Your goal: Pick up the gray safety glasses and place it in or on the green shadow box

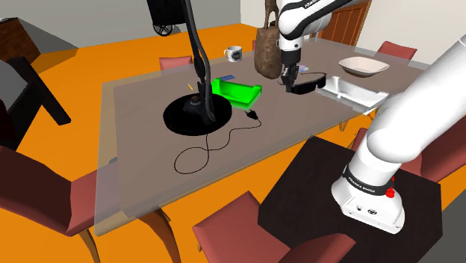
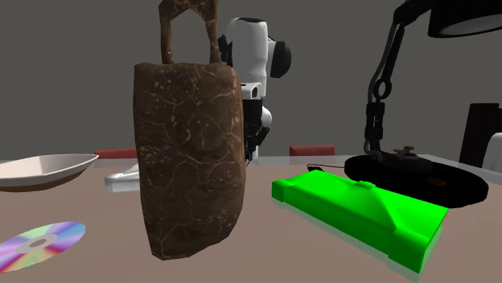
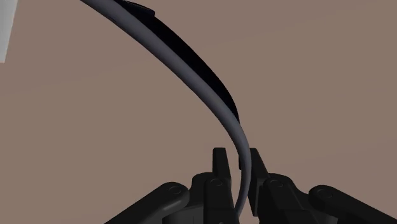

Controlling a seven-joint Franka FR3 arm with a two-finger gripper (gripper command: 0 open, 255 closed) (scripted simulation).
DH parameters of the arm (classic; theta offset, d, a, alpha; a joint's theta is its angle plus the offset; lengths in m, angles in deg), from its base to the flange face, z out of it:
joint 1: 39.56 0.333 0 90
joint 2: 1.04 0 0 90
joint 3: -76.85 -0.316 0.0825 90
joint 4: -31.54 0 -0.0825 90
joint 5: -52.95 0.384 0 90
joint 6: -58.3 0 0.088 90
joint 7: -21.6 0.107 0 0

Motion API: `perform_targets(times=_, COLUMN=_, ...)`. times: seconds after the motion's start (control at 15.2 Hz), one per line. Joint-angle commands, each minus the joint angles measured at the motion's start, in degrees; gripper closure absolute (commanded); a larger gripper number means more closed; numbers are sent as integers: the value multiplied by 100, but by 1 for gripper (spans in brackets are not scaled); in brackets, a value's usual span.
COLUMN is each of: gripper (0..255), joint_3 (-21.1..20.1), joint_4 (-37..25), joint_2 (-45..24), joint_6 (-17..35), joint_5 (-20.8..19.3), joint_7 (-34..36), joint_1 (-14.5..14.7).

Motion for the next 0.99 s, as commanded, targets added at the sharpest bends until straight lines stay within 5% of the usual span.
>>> perform_targets(times=0.0, gripper=255, joint_3=-13, joint_4=-111, joint_2=61, joint_6=-172, joint_5=-5, joint_7=-2, joint_1=-2)
perform_targets(times=0.92, gripper=255, joint_3=-121, joint_4=-895, joint_2=327, joint_6=-1217, joint_5=8, joint_7=8, joint_1=13)
